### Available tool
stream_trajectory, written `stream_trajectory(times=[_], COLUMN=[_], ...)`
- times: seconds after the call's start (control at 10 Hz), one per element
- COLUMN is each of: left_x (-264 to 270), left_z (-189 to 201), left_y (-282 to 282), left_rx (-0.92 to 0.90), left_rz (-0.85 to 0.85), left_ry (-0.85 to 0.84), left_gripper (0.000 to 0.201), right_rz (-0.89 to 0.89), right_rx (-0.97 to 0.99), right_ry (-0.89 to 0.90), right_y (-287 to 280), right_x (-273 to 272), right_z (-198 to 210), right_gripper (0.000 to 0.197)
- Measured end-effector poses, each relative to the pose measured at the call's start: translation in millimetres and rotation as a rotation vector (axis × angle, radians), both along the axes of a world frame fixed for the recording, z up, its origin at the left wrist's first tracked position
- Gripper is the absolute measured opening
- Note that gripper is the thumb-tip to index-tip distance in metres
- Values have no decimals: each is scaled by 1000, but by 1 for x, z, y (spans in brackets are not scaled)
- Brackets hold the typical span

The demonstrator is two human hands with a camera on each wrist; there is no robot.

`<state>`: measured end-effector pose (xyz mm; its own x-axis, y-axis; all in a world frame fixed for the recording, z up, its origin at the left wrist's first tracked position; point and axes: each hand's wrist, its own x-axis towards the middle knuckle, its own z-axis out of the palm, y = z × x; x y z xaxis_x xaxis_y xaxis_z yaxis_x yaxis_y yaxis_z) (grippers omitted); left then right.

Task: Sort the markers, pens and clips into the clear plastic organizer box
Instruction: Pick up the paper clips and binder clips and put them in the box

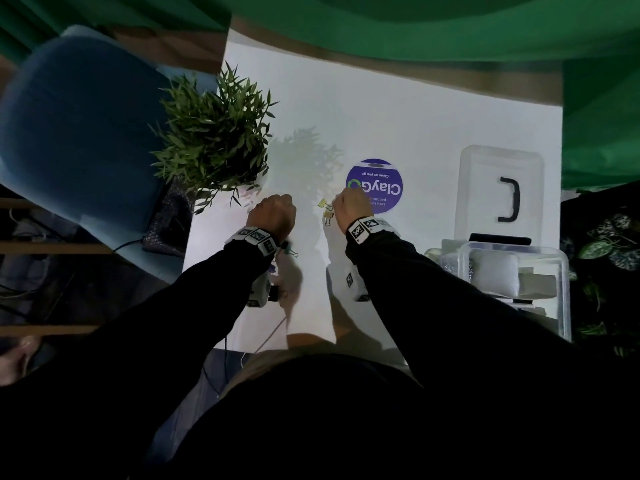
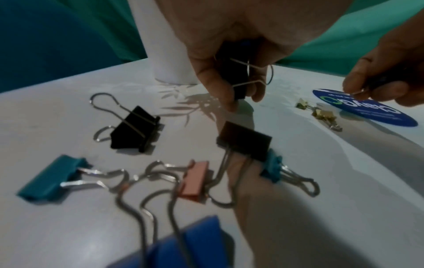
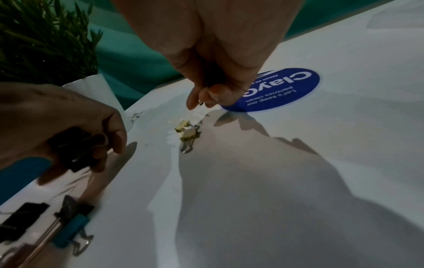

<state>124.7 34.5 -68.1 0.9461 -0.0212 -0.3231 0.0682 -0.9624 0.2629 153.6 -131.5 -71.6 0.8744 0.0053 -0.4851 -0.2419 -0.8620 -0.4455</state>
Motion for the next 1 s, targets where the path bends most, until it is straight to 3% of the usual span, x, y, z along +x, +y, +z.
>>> stream_trajectory(times=[0.1,0.2,0.4,0.5,0.6,0.7,0.8,0.9,1.0], left_x=[4,9,32,32,27,15,-5,-30,-48], left_z=[-2,0,-3,-4,-3,4,18,41,74], left_y=[-1,-3,-26,-39,-45,-50,-64,-96,-143], left_rx=[0,-90,-18,58,81,6,-187,-577,-761], left_rz=[115,66,-259,-316,-265,-149,-48,98,65], left_ry=[104,70,150,175,180,221,242,272,264], left_gripper=[22,18,32,26,25,31,25,18,18], right_rz=[49,104,289,272,247,185,86,-102,-298], right_rx=[1,-55,-125,-119,-93,-10,140,284,375], right_ry=[36,23,-8,10,47,68,5,-133,-242], right_y=[14,20,10,-5,-21,-38,-60,-97,-148], right_x=[-11,-25,-42,-56,-67,-78,-85,-93,-106], right_z=[-9,-20,-20,-13,-5,10,38,68,94], right_gripper=[42,54,31,29,31,21,12,12,16])
